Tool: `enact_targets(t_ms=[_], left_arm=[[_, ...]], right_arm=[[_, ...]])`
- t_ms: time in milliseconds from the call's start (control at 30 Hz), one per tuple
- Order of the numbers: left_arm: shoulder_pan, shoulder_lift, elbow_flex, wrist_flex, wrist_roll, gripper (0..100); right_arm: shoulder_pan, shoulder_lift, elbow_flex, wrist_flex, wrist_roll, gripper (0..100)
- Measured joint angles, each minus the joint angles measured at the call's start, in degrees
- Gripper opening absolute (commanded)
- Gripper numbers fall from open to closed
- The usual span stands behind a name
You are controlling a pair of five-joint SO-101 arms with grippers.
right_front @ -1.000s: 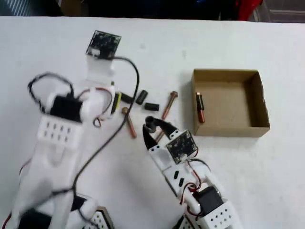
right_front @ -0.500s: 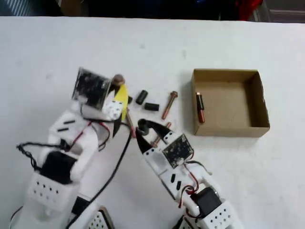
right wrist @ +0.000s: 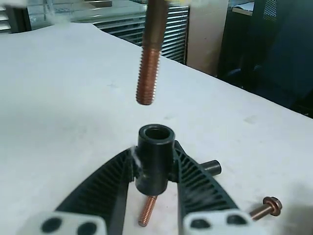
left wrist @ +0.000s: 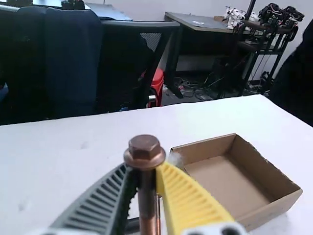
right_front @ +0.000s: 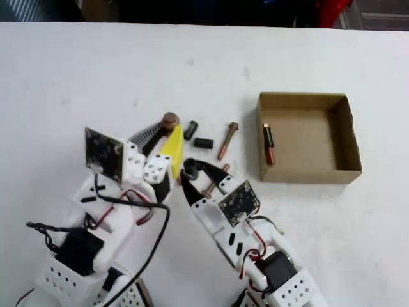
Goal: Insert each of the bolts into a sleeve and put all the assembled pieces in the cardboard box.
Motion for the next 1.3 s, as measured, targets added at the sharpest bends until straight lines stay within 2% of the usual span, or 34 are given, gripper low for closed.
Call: enact_targets(t_ms=[367, 867, 1300], left_arm=[[1.3, -8.6, 6.7, -3.1, 0.0, 2], [4.2, -9.2, 8.9, -3.2, 0.0, 2], [4.2, -9.2, 11.4, -6.9, -0.1, 2]], right_arm=[[0.0, 0.0, 0.0, 0.0, 0.0, 1.7], [0.0, 0.0, 0.0, 0.0, 0.0, 1.7], [0.0, 0.0, 0.0, 0.0, 0.0, 1.7]])
